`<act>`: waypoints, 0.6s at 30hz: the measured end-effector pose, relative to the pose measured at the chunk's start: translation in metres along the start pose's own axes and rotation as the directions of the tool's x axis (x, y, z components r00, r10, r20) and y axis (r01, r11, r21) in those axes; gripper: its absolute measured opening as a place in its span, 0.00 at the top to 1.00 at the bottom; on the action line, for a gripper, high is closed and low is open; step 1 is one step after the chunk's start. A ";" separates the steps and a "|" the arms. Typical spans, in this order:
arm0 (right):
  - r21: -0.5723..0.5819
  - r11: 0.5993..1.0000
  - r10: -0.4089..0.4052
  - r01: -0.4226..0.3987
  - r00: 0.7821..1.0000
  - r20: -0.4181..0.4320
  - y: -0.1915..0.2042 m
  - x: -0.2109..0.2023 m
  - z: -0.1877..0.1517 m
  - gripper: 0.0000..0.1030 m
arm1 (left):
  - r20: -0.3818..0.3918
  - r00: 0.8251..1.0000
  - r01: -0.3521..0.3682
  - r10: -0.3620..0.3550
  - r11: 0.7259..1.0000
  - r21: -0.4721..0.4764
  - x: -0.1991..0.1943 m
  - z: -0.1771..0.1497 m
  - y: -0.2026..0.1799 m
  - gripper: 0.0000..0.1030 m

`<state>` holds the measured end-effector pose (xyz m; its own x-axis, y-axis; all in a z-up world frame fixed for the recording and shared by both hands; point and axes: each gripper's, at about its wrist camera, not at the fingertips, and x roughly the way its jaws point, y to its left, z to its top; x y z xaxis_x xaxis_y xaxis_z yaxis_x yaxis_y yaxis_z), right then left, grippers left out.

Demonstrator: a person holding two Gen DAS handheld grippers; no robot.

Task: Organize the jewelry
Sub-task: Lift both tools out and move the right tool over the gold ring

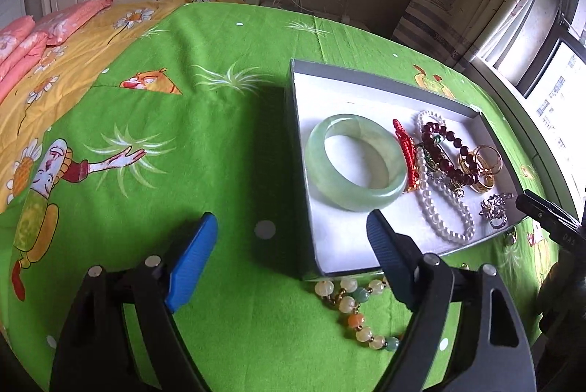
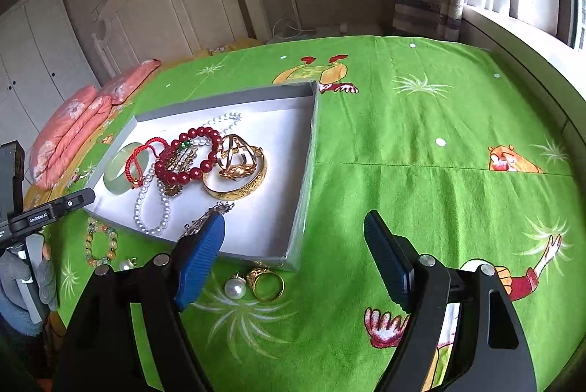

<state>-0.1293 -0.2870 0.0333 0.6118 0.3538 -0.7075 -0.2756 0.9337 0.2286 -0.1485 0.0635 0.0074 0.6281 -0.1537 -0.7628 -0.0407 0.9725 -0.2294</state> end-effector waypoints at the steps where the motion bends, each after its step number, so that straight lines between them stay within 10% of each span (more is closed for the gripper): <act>1: -0.018 1.000 0.013 -0.013 1.000 0.002 0.003 -0.005 -0.005 0.26 | 0.017 1.000 0.013 -0.013 1.000 -0.011 -0.005 -0.003 0.002 0.20; 18: -0.227 0.973 0.018 -0.035 0.997 -0.078 0.062 -0.001 -0.033 0.63 | 0.146 0.989 0.027 -0.026 1.000 -0.007 -0.053 -0.064 0.007 0.11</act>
<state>-0.1718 -0.2312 0.0263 0.5474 0.3651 -0.7530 -0.4578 0.8839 0.0958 -0.2317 0.0678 0.0080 0.7357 -0.1519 -0.6600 -0.0286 0.9667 -0.2543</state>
